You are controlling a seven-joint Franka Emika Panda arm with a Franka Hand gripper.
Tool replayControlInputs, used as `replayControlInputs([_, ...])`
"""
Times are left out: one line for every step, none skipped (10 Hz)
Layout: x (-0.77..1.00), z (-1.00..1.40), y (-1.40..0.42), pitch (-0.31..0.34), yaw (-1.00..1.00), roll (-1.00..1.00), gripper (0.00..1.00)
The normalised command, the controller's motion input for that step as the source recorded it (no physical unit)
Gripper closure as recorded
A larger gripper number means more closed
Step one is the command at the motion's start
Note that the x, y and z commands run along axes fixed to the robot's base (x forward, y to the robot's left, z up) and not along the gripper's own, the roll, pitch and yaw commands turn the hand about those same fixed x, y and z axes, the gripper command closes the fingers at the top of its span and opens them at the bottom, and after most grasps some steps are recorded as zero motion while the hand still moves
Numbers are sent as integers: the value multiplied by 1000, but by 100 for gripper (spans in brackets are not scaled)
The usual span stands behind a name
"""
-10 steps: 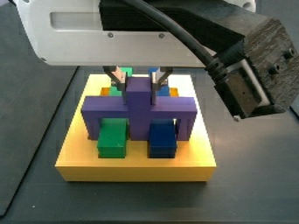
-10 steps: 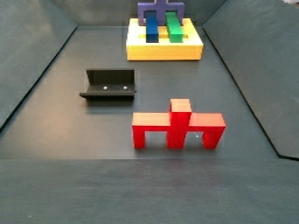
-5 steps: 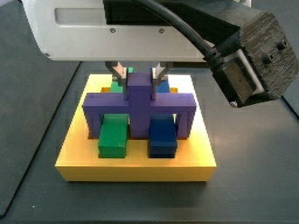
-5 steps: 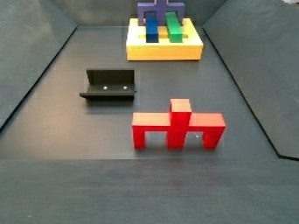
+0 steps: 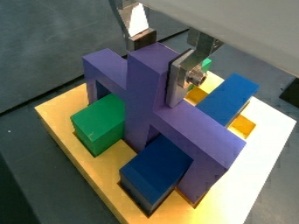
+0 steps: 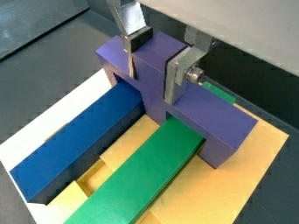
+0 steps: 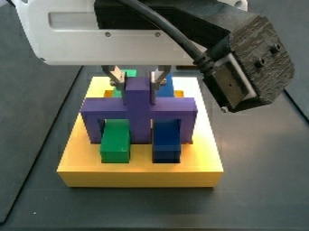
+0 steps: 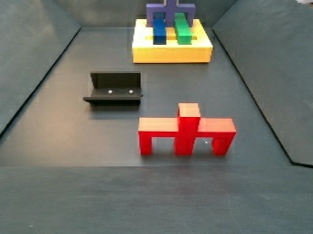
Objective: Pick up the purple object. Move up. Place the purple object on the fixture. Regrasp the purple object. Move to above the board. Insert the purple object.
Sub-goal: Insert the purple object.
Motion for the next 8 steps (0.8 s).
replayControlInputs([240, -146, -57, 141, 0, 366, 100])
replayControlInputs([191, -303, -51, 123, 0, 406, 100])
replayControlInputs([160, -371, -126, 79, 0, 439, 100])
replayControlInputs([180, -480, -129, 36, 0, 420, 100])
replayControlInputs([149, -811, -94, 0, 0, 269, 100])
replayControlInputs([94, -1000, -57, -23, 0, 173, 100])
replayControlInputs([89, -434, 0, 0, 0, 103, 100])
replayControlInputs([0, 0, 0, 0, 0, 0, 100])
